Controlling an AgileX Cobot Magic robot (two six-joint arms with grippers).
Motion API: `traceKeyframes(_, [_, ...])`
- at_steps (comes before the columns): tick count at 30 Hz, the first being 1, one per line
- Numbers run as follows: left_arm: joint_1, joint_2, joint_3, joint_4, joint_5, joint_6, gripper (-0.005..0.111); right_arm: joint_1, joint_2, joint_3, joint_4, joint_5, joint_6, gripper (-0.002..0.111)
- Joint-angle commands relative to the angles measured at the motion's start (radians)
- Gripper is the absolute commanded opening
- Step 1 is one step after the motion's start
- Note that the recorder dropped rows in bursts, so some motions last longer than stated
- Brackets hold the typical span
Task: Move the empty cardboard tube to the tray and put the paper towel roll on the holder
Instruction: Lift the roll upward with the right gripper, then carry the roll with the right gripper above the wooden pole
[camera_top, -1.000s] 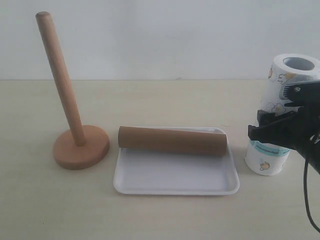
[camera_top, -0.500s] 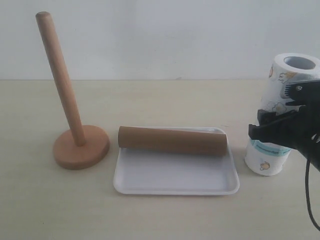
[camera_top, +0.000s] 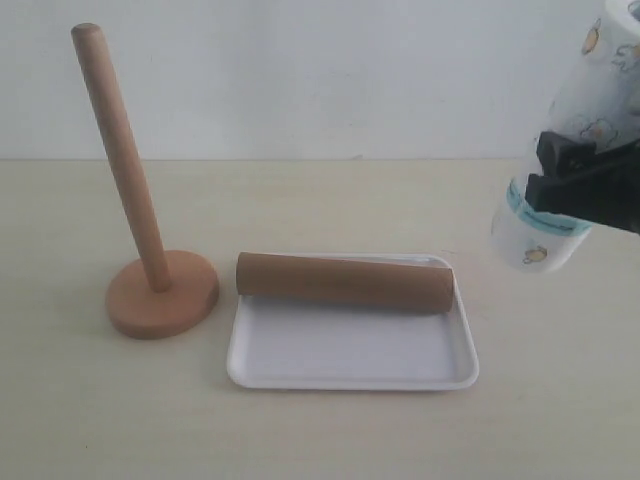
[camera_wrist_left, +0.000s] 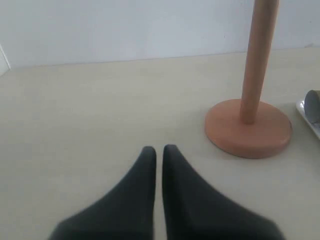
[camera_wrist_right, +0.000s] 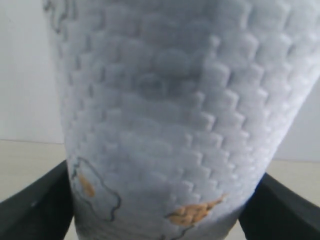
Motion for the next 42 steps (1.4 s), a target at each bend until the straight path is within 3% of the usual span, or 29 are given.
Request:
traceKeyframes(1, [0.001, -0.004, 0.003, -0.011, -0.011, 0.0, 0.004, 0.031, -0.088, -0.1, -0.082, 0.173, 0.008, 0.0])
traceKeyframes(6, [0.001, -0.004, 0.003, -0.011, -0.011, 0.0, 0.004, 0.087, -0.143, -0.246, -0.091, 0.328, 0.014, 0.0])
traceKeyframes(19, [0.001, -0.004, 0.003, -0.011, -0.011, 0.0, 0.004, 0.297, -0.113, -0.521, -0.091, 0.355, 0.047, 0.0])
traceKeyframes(27, [0.001, -0.004, 0.003, -0.011, -0.011, 0.0, 0.004, 0.388, 0.038, -0.743, -0.116, 0.383, 0.028, 0.0])
traceKeyframes(37, [0.001, -0.004, 0.003, -0.011, -0.011, 0.0, 0.004, 0.438, 0.315, -1.114, -0.116, 0.507, -0.018, 0.0])
traceKeyframes(42, [0.001, -0.004, 0.003, -0.011, -0.011, 0.0, 0.004, 0.438, 0.395, -1.212, -0.116, 0.549, -0.018, 0.0])
